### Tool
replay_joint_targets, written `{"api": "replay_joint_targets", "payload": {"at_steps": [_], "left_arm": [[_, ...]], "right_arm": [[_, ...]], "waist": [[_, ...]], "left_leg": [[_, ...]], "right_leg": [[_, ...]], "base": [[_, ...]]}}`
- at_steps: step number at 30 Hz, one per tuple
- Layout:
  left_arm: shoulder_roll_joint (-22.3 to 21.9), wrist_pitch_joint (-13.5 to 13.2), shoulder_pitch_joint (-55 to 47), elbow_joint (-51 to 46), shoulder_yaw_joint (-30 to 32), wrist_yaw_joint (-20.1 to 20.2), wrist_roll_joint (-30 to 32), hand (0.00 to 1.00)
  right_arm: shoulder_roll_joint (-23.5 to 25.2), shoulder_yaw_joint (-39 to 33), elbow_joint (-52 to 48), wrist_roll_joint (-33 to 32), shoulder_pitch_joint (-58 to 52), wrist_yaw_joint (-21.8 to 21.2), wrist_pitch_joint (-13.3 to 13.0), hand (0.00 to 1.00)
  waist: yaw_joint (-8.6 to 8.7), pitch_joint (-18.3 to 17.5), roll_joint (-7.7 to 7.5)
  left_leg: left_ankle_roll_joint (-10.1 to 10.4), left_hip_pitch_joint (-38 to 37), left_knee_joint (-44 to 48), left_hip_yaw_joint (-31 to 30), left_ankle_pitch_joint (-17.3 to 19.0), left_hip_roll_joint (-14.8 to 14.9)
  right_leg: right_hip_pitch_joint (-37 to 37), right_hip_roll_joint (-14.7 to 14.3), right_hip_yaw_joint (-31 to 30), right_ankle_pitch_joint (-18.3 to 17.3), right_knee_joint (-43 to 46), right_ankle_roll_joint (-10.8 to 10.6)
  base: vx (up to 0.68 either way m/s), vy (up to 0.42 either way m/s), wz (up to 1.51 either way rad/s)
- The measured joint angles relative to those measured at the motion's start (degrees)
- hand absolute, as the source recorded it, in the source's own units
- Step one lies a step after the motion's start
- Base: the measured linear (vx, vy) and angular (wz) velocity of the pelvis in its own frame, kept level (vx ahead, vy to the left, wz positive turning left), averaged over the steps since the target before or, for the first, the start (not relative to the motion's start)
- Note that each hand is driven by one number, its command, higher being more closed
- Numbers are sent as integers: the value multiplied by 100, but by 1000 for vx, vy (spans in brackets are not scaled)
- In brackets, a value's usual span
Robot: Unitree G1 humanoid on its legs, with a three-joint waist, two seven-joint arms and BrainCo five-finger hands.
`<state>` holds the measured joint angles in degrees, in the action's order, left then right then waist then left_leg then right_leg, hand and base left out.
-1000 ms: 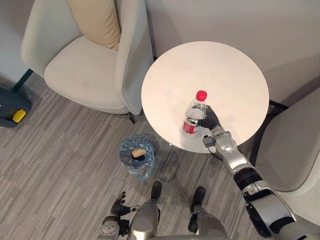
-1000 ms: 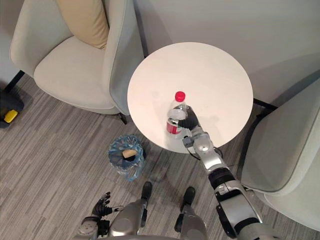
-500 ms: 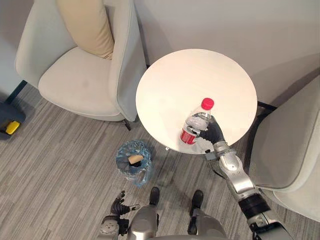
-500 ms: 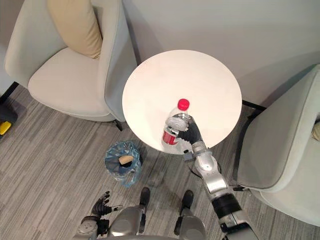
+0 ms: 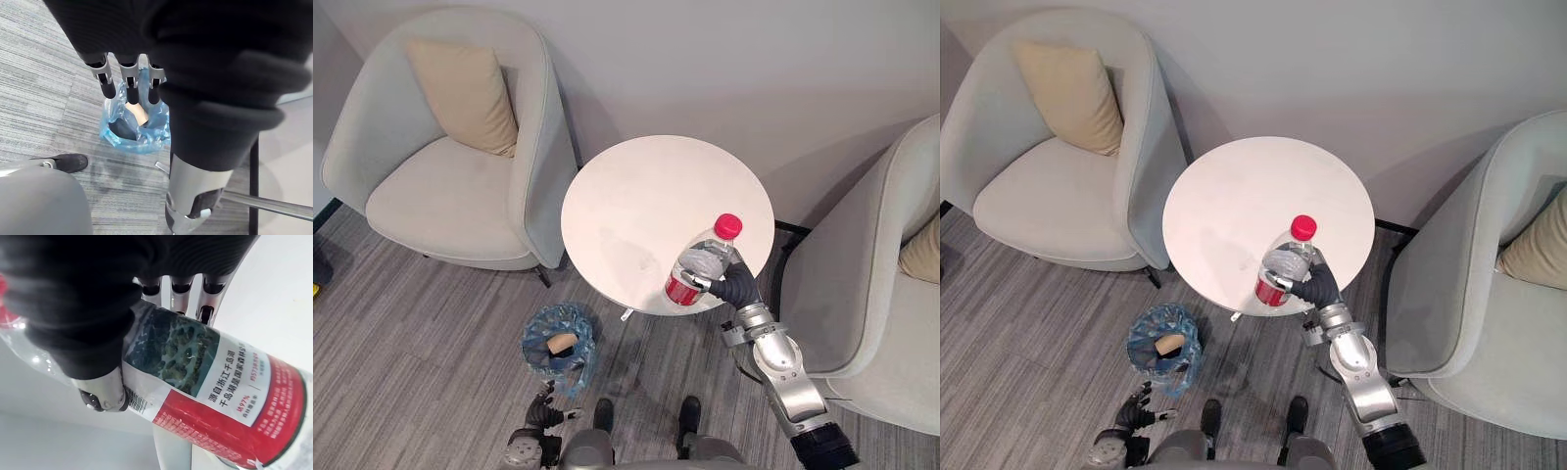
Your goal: Gather rubbish on tea table into small bin, then transfer packed bag to large trash can.
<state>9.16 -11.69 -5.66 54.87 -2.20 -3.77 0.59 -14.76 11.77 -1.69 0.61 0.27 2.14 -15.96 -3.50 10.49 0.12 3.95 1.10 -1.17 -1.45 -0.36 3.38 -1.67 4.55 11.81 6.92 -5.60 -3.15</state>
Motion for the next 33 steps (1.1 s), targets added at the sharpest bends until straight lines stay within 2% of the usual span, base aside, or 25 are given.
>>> {"api": "replay_joint_targets", "payload": {"at_steps": [3, 7, 11, 17, 20, 24, 25, 26, 27, 28, 29, 30, 31, 33], "left_arm": [[-1, -2, 2, 17, -7, 5, 6, 0], [2, -2, 1, 155, -53, 8, 9, 0], [-1, -4, 2, 191, -78, 10, 21, 0], [2, -9, 1, 194, -130, 7, 22, 0], [4, -9, -35, 195, -188, 1, 19, 0], [22, -14, 30, 194, -235, 2, -2, 0], [21, -17, 64, 192, -244, 3, -10, 0], [18, -26, 79, 193, -243, 1, -17, 0], [47, -40, 105, 190, -241, 2, -21, 0], [77, -49, 118, 187, -241, 0, -22, 0], [109, -47, 124, 185, -236, -4, -24, 0], [86, -34, 144, 182, -221, -8, -26, 0], [48, -29, 160, 169, -219, -8, -31, 0], [-2, -28, 66, 139, -216, -7, -56, 0]], "right_arm": [[-1, 2, -8, 74, -81, -12, -2, 100], [-1, 11, -8, 477, -205, -5, -7, 100], [-32, 62, -7, 880, -365, 10, -8, 100], [-48, 191, 13, 910, -466, 21, -10, 100], [-74, 377, 127, 910, -387, 31, -13, 100], [-104, 502, 392, 910, -221, 31, -2, 100], [-128, 488, 389, 908, -216, 37, -3, 100], [-149, 480, 387, 909, -196, 40, -3, 100], [-144, 457, 371, 908, -204, 42, -3, 100], [-128, 457, 367, 908, -206, 42, -5, 100], [-125, 455, 344, 908, -204, 42, -7, 100], [-148, 438, 311, 908, -156, 45, -15, 100], [-153, 418, 310, 908, -139, 46, -15, 100], [-184, 269, 310, 904, -140, 101, -20, 100]], "waist": [[22, -32, -3], [110, -126, 0], [128, -164, 5], [128, -188, 12], [109, -179, 43], [136, -146, 72], [139, -143, 72], [140, -139, 87], [239, -132, 65], [298, -134, 12], [275, -169, -84], [220, -149, -53], [206, -146, 30], [77, -140, 267]], "left_leg": [[0, -62, -9, 10, 1, 2], [-1, -92, -10, 15, 3, 4], [-1, -175, -10, 57, 9, 27], [5, -233, 0, 186, 13, 66], [13, -281, 46, 415, 61, 102], [-13, 49, 553, 509, 267, 85], [-53, 212, 738, 413, 331, 80], [-67, 330, 832, 317, 341, 86], [-69, 510, 956, 90, 340, 15], [-36, 627, 1042, -176, 315, -104], [7, 726, 1133, -361, 288, -238], [106, 936, 1222, -602, 214, -291], [133, 1013, 1189, -718, 140, -235], [221, 1106, 778, -1085, -247, -36]], "right_leg": [[50, -2, -9, 0, -1, 0], [71, -3, -30, 5, -1, -1], [126, -22, -85, 14, -4, 10], [134, -63, -182, 33, -4, 30], [-34, -89, -449, 9, 215, 32], [-666, -10, -643, -472, 1350, 6], [-866, 64, -662, -730, 1792, -151], [-1000, 85, -718, -899, 2103, -192], [-1232, 124, -1051, -1370, 3005, -108], [-1259, 159, -1218, -1738, 3508, -190], [-1239, 174, -1413, -2006, 3594, -212], [-1196, 177, -1455, -2184, 3431, -110], [-1180, 147, -1289, -2140, 3315, -78], [-1140, -11, -811, -1959, 2989, 94]], "base": [[-6, 0, -1], [-10, -1, -2], [-28, -5, -6], [-47, -8, -10], [-53, 4, -43], [-85, 8, -13], [-115, -21, 33], [-115, -56, 82], [-83, -90, 119], [-52, -160, 143], [-30, -218, 137], [-48, -219, 108], [-81, -181, 103], [-106, -153, 79]]}}
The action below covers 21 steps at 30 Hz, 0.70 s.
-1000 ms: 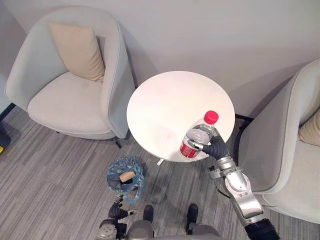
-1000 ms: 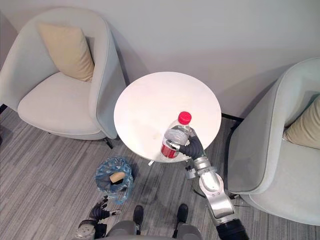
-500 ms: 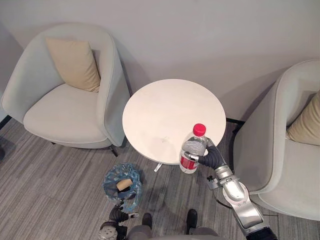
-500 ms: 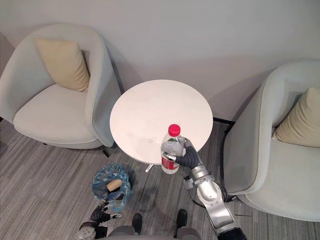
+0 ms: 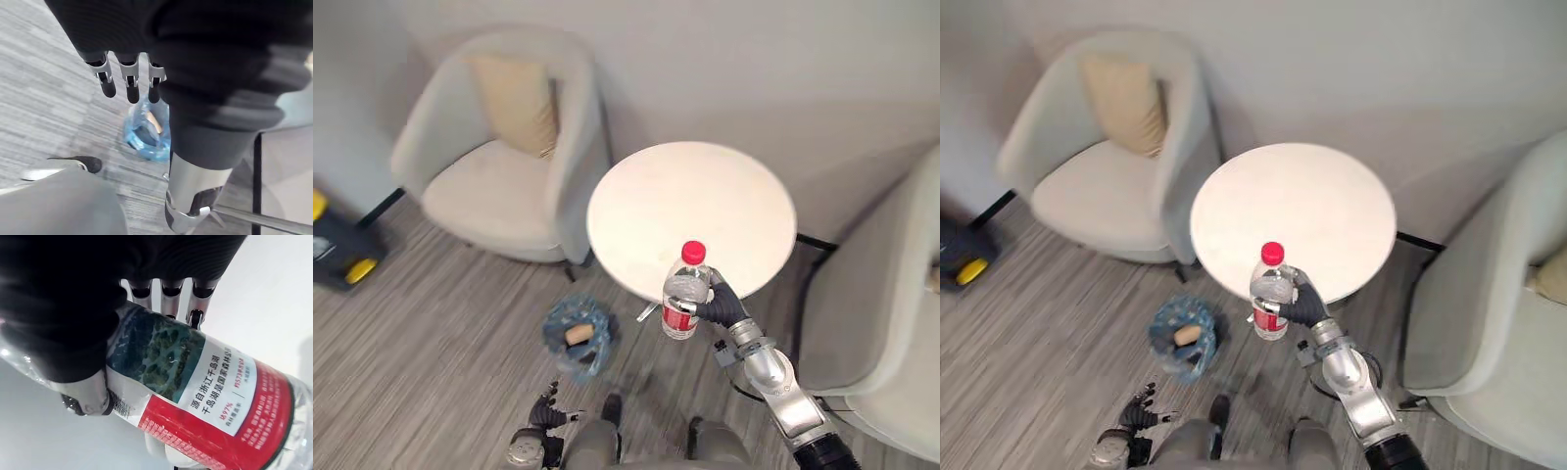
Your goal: Gather rubbish on tea table into small bin, then transfer packed bag to large trash can.
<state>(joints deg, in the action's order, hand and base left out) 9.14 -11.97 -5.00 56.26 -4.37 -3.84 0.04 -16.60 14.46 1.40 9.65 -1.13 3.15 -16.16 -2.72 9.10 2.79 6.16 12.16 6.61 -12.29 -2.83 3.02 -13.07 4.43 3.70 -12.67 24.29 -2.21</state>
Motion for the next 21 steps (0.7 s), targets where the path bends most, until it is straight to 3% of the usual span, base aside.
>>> {"api": "replay_joint_targets", "payload": {"at_steps": [1, 3, 4, 6, 8, 9, 11, 13, 21], "left_arm": [[0, 0, -23, -6, 2, -3, -1, 0], [-24, 10, -94, -31, 9, 1, -71, 0], [-2, 16, -73, -29, 17, 1, -110, 0], [4, 13, 58, -21, 24, 5, -123, 0], [-77, 11, 54, -15, 18, 9, -119, 0], [-150, 11, 9, -12, 15, 15, -113, 0], [-211, -2, 41, -18, 16, 11, -96, 0], [-199, 13, 39, 7, 15, 12, -29, 0], [-154, 15, -104, 11, 8, 9, 112, 0]], "right_arm": [[-1, -47, 0, -3, -1, 20, -5, 100], [-23, -290, -1, -5, -39, 84, -11, 100], [-42, -393, -1, -3, -64, 153, -8, 100], [-61, -625, -51, -6, -53, 221, -14, 100], [-64, -879, -50, -10, -116, 268, -10, 100], [-57, -987, -52, -14, -166, 324, -10, 100], [-49, -1185, -31, -14, -211, 373, 4, 100], [76, -1186, -21, -9, -271, 407, 11, 100], [310, -1034, 74, -7, -320, 390, 17, 100]], "waist": [[4, 6, 15], [5, 38, 42], [24, 60, 15], [43, 170, -25], [167, 179, -11], [220, 137, 91], [241, 61, 259], [227, 73, 200], [186, 50, 170]], "left_leg": [[-16, 26, -80, -41, -73, 13], [-698, 139, -331, 431, -116, 252], [-1068, 129, -430, 1160, 269, 446], [-960, 267, 206, 1942, 249, 476], [-929, 159, 939, 2461, 254, 430], [-697, -120, 1015, 2750, 389, 452], [-425, -379, 365, 2975, 390, 425], [-277, -574, -146, 2926, 270, 352], [-348, -943, -702, 2808, 21, 151]], "right_leg": [[-1, -19, 108, 10, -29, 17], [9, -107, 449, 143, -133, 176], [132, -15, 626, 355, -459, 266], [220, 218, 852, 492, -706, 275], [311, 418, 1078, 522, -756, 223], [408, 447, 1212, 556, -839, 167], [463, 403, 1406, 618, -978, 41], [652, 358, 1561, 784, -1281, -25], [1062, 310, 1577, 1113, -1826, -152]], "base": [[-128, -198, 77], [-112, -164, 75], [-58, -51, 63], [-98, -40, 74], [-92, 3, 72], [-32, 83, 61], [-33, 118, 59], [-32, 118, 44], [-30, 69, 6]]}}
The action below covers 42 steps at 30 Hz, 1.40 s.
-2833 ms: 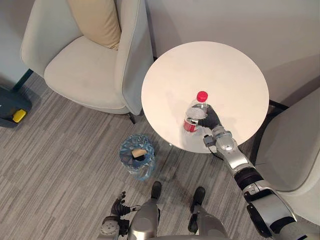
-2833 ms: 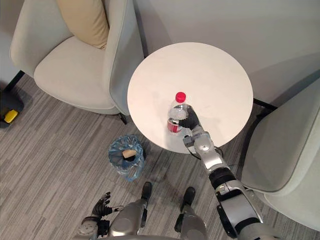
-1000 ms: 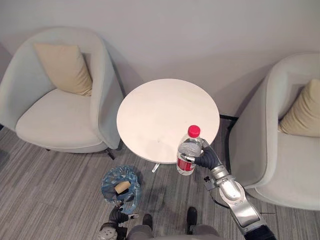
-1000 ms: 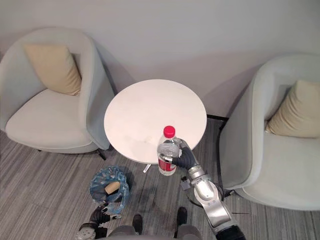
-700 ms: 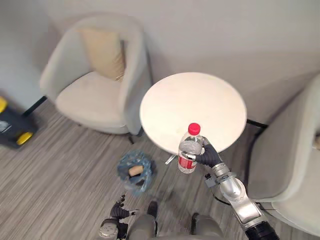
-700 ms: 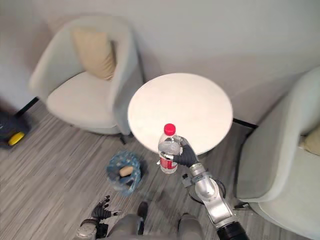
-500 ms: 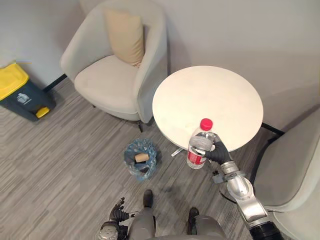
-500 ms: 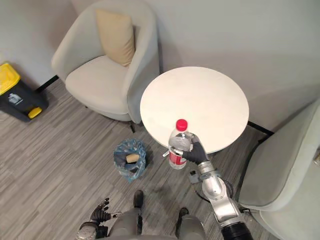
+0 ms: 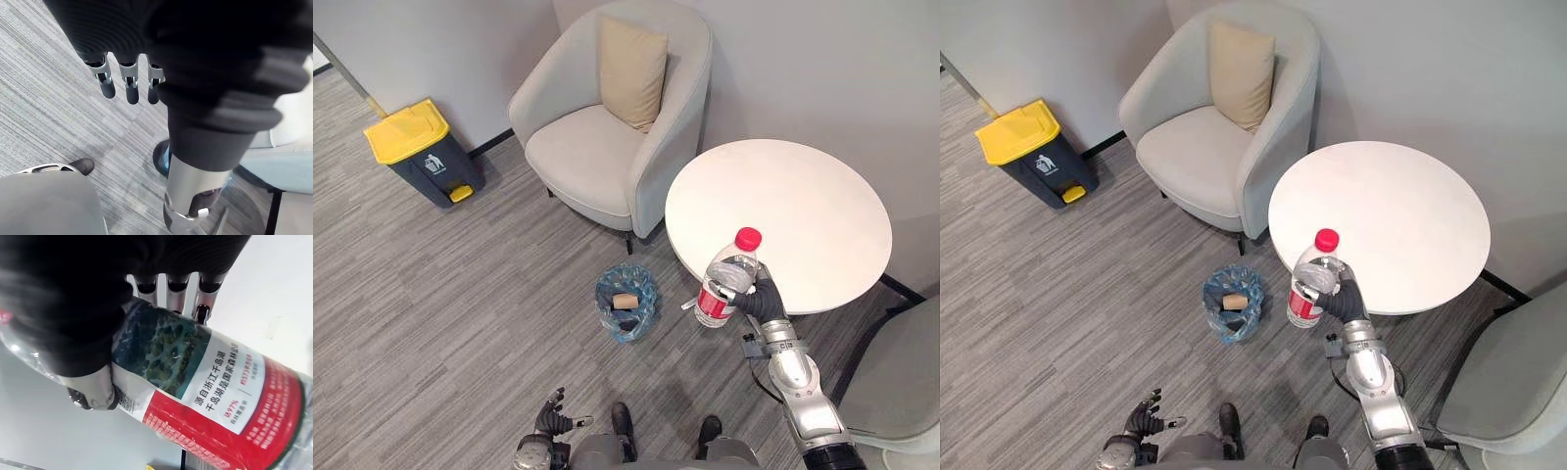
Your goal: Gather rubbish on tea table into small bin, then transfer packed bag to large trash can.
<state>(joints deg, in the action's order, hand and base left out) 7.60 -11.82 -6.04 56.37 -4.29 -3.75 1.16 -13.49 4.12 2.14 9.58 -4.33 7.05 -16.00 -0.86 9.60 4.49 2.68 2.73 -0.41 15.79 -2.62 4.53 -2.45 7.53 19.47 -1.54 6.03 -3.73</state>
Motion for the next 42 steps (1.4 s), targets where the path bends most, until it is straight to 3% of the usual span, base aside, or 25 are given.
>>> {"api": "replay_joint_targets", "payload": {"at_steps": [5, 8, 13, 16, 17, 18, 19, 22, 23, 24, 26, 28, 29, 31, 32, 34, 36, 37, 40, 42], "left_arm": [[21, 3, -7, 4, -4, -2, 90, 0], [49, 5, -3, -3, 5, -5, 68, 0], [306, 14, -21, -4, 18, -9, 49, 0], [314, 13, -28, -11, 11, -9, 49, 0], [324, 13, -38, -27, 16, -10, 50, 0], [333, 15, -35, -46, 16, -12, 49, 0], [368, 14, -10, -94, 22, -17, 49, 0], [398, 16, 47, -80, 33, -14, 51, 0], [398, 16, 44, -78, 33, -13, 51, 0], [404, 9, 51, -77, 36, -12, 53, 0], [223, -29, 91, -82, 36, -4, 66, 0], [172, -43, 111, -80, 38, -6, 74, 0], [169, -42, 112, -80, 39, -6, 75, 0], [160, -30, 76, -79, 37, -4, 74, 0], [168, -32, 77, -84, 53, -2, 67, 0], [161, -32, 143, -103, 58, -7, 71, 0], [147, -31, 198, -116, 49, -4, 75, 0], [136, -33, 202, -123, 44, -3, 76, 0], [175, -15, 255, -114, 41, -4, 115, 0], [152, -15, 244, -121, 39, -5, 123, 0]], "right_arm": [[20, 34, 210, 0, 1, 1, 26, 100], [53, 36, 222, 2, 1, 31, 27, 100], [141, 271, 399, 115, 3, 39, 73, 100], [137, 270, 437, 227, -4, 30, 108, 100], [137, 270, 437, 230, -6, 25, 111, 100], [137, 269, 440, 230, -8, 14, 111, 100], [135, 270, 436, 227, 18, 8, 89, 100], [110, 270, 526, 224, 120, -1, 88, 100], [110, 269, 549, 224, 117, -1, 88, 100], [102, 261, 545, 221, 78, -7, 86, 100], [-61, 188, 535, 215, 49, -36, 95, 100], [-78, 53, 528, 212, 18, -92, 88, 100], [-79, 19, 528, 209, -19, -100, 91, 100], [-92, 35, 502, 161, -136, -103, 93, 100], [-100, 27, 397, 151, -193, -95, 92, 100], [-118, 14, 211, 126, -163, -75, 63, 100], [-142, 3, 188, 93, -117, -68, 53, 100], [-174, -3, 187, 93, -115, -60, 54, 100], [-35, 52, 196, 108, -192, -110, 64, 100], [-36, 104, 196, 133, -194, -111, 62, 100]], "waist": [[-8, -5, -21], [-6, 14, -78], [-12, 93, -477], [24, 107, -510], [27, 116, -510], [38, 123, -485], [50, 138, -427], [157, 147, -423], [168, 136, -446], [192, 62, -622], [241, 45, -364], [269, 60, -209], [276, 74, -197], [200, 176, -224], [142, 183, -243], [150, 191, -247], [155, 198, -216], [152, 192, -137], [141, 209, -275], [120, 208, -274]], "left_leg": [[28, -50, -88, -16, -24, 15], [-29, 44, 27, -28, 31, -5], [-126, 326, 965, -120, 756, -210], [-213, 150, 1038, -376, 987, -375], [-273, -10, 1024, -548, 1029, -376], [-293, -51, 1026, -619, 1050, -346], [-289, -77, 998, -815, 1095, -244], [-157, -215, 850, -1141, 1002, -95], [-147, -270, 822, -1194, 1005, -107], [-28, -380, 835, -1333, 1086, -245], [71, -391, 918, -1476, 1143, -66], [174, -77, 1454, -1432, 1209, 92], [202, 61, 1768, -1377, 1226, 159], [279, 471, 3236, -887, 1333, 571], [198, 560, 3448, -734, 1383, 683], [190, 754, 3126, -625, 1388, 718], [300, 743, 2202, -662, 1260, 680], [384, 667, 1591, -727, 648, 658], [219, 443, 1217, -578, 547, 498], [141, 301, 964, -473, 453, 346]], "right_leg": [[29, -71, -8, 21, -56, 31], [-51, -3, 13, -224, 147, -28], [-487, 579, -72, -1025, 1675, -201], [-645, 803, -485, -992, 2585, -297], [-894, 827, -669, -804, 3211, -153], [-957, 790, -730, -915, 3327, -155], [-1104, 540, -763, -1179, 3132, -75], [-1383, 13, -812, -1118, 2067, -26], [-1377, -66, -878, -986, 1764, 23], [-1325, -104, -1034, -120, 1127, 219], [-1150, -172, -819, -53, 1126, 327], [-975, -293, -635, -167, 840, 402], [-865, -338, -589, -170, 734, 416], [-168, -580, -494, -105, 246, 551], [-37, -632, -505, -119, 163, 582], [18, -649, -536, -119, 104, 583], [18, -660, -596, -119, 90, 571], [26, -747, -680, -132, 84, 515], [58, -598, -867, -107, -4, 335], [66, -502, -936, -96, -36, 270]], "base": [[-2, 1, -1], [21, 12, 7], [83, 4, 16], [198, 61, 44], [243, 54, 47], [285, 7, 60], [208, -19, 55], [231, -90, 69], [272, -162, 72], [301, -186, 80], [346, -206, 69], [191, -144, 39], [199, -164, 36], [224, -148, 2], [170, -92, -20], [128, -16, -17], [110, 64, -25], [105, 134, -28], [86, 126, -18], [35, 116, -10]]}}
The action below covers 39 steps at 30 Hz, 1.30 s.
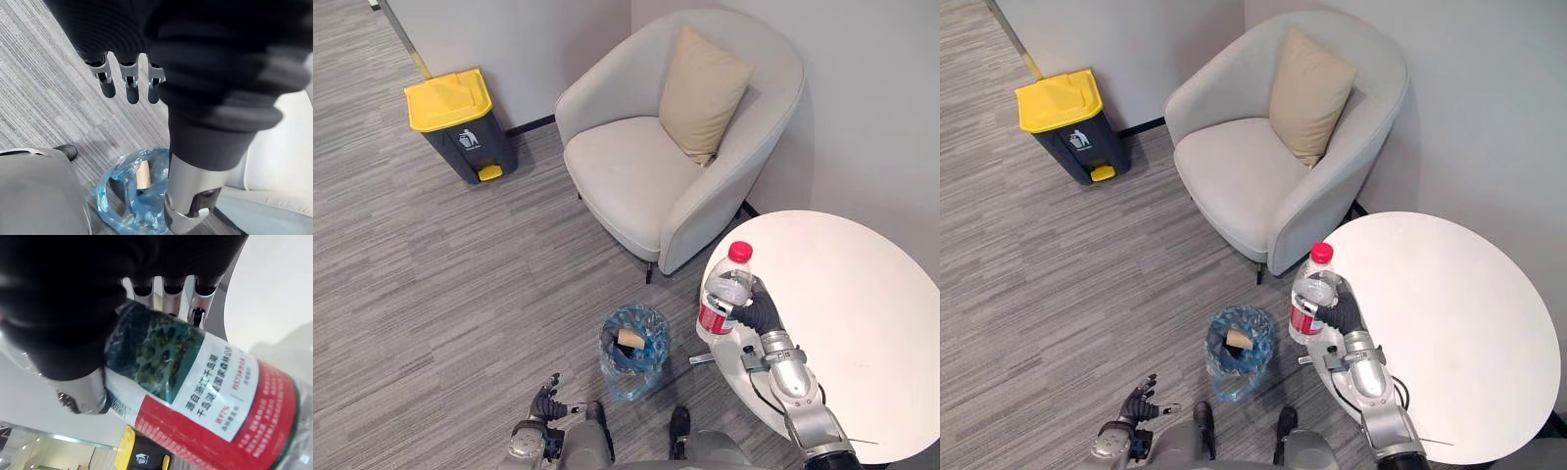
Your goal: Gather rubbish on tea table into small bin, then transfer packed bag to large trash can.
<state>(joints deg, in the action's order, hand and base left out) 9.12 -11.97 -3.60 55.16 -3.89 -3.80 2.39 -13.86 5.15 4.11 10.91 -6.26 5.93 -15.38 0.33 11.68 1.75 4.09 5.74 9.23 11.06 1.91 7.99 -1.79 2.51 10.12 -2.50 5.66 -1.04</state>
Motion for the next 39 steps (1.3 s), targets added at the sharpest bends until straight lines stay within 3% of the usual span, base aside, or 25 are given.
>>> {"api": "replay_joint_targets", "payload": {"at_steps": [4, 11, 14, 16, 22, 26, 32, 39], "left_arm": [[63, 6, -37, 0, 5, -3, 0, 0], [63, -3, -89, 3, 3, -16, -3, 0], [67, -8, 204, 4, 1, -54, -24, 0], [70, -11, 516, -2, -4, -125, -67, 0], [80, -39, 838, -60, -10, -194, -182, 0], [66, -39, 1121, -66, -11, -276, -199, 0], [-102, -104, 1855, -552, 308, -482, -375, 0], [-347, -205, 2380, -1318, 646, -654, -836, 0]], "right_arm": [[0, 143, 1, 39, 8, -3, 0, 100], [-9, 532, 401, 50, 378, 7, -1, 100], [-15, 830, 651, 78, 1118, 20, 7, 100], [-9, 1027, 769, 92, 1728, 65, 10, 100], [-17, 1475, 1076, 329, 2738, 211, 74, 100], [-7, 1557, 1153, 475, 3062, 419, 142, 100], [8, 1486, 1257, 871, 3983, 962, 338, 100], [-20, 1141, 1247, 1011, 4834, 1327, 486, 100]], "waist": [[-36, -6, 5], [-109, 9, 6], [-131, 339, 15], [-143, 754, 13], [-307, 1187, 110], [-420, 1226, 135], [-436, 1396, 143], [-450, 1654, 123]], "left_leg": [[-73, -281, -576, 59, -251, -205], [-98, -214, -678, 24, -344, -264], [-114, 466, -200, -39, -334, -223], [-148, 918, 188, -182, -306, -228], [-196, 1914, 661, -319, -257, -287], [-203, 2591, 1031, -372, -254, -213], [-362, 4072, 2102, -454, -48, -104], [-461, 5829, 3465, -543, 304, -12]], "right_leg": [[37, 117, -65, 51, -93, -105], [-121, 134, -63, 57, 12, -113], [-782, 179, -57, 25, 518, -89], [-1221, 263, 33, -130, 1030, -63], [-2295, 484, 123, -402, 1900, -40], [-2887, 545, 190, -406, 2202, -38], [-4187, 664, 260, -563, 3120, 69], [-5855, 883, 216, -990, 4506, 110]], "base": [[2, 65, -3], [-22, 1, 0], [-134, 3, 7], [-256, 13, 28], [-197, -6, 20], [-96, -3, 10], [-73, 12, 6], [-58, -26, 8]]}}
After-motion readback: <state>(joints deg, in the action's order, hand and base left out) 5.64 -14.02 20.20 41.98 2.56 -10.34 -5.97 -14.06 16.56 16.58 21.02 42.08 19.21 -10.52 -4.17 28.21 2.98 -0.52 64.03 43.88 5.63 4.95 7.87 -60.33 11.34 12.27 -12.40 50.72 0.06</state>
